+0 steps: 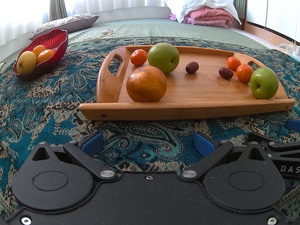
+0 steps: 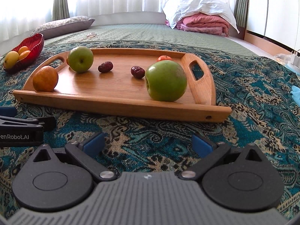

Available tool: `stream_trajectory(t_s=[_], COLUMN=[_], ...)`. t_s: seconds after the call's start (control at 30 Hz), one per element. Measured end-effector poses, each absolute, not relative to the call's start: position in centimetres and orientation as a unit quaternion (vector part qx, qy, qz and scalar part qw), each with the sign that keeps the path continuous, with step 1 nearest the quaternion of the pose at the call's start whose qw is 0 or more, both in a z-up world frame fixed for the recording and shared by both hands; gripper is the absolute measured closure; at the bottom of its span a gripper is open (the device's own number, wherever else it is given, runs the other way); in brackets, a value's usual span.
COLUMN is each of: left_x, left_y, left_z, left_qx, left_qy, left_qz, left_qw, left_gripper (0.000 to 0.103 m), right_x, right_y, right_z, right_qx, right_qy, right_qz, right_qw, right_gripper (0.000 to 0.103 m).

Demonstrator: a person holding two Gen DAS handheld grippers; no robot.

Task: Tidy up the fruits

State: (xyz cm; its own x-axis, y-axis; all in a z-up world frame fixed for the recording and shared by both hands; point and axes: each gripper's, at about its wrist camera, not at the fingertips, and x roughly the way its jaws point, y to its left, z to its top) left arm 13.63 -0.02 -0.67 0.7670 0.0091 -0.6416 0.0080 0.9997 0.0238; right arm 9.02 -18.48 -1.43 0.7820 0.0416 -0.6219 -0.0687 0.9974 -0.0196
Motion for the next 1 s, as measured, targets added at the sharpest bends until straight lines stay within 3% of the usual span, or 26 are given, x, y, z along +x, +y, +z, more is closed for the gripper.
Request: stream_trajectory(t_s=[1.0], left_x=[13.43], left_y=[0.29], left_z=[-1.00], left_qx=[0.004], left_qy=[0.332], left_qz=[-0.001], left_qw=[0.943], left_gripper=[0.000], right_x=[8.52], right_y=[-18.48], right_z=[-1.68], right_qx=[-0.021], right_qy=[0.317], right_qz=[0.027], right_qw=[0.948], right_gripper=[0.000])
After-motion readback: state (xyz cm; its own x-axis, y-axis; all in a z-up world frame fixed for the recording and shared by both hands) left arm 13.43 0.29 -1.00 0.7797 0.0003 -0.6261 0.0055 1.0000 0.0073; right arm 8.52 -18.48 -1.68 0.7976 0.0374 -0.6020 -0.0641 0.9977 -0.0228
